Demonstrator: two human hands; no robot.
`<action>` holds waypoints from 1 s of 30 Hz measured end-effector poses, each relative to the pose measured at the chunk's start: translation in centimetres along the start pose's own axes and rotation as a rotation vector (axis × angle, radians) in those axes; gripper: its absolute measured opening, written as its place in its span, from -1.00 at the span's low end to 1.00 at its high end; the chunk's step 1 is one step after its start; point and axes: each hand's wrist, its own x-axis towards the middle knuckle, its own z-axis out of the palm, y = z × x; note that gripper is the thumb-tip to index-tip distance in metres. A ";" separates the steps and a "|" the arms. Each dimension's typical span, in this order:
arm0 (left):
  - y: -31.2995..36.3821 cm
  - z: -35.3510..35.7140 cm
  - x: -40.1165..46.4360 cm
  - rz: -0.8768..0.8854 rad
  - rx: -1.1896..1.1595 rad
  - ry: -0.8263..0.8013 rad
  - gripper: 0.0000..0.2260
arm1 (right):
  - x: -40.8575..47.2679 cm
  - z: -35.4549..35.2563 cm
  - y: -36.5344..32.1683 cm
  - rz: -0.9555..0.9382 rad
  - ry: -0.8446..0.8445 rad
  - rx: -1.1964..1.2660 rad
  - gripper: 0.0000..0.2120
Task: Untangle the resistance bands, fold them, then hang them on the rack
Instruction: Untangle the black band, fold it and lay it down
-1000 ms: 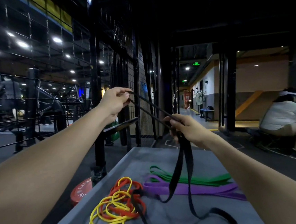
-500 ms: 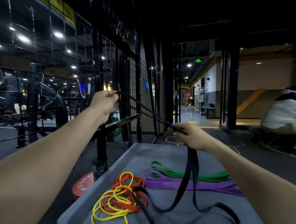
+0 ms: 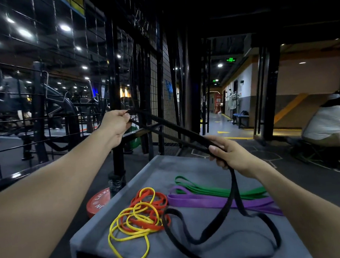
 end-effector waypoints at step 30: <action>-5.6 -0.6 -0.3 -0.057 0.146 -0.105 -0.74 | 0.7 1.5 4.3 -0.099 0.446 -0.558 -0.78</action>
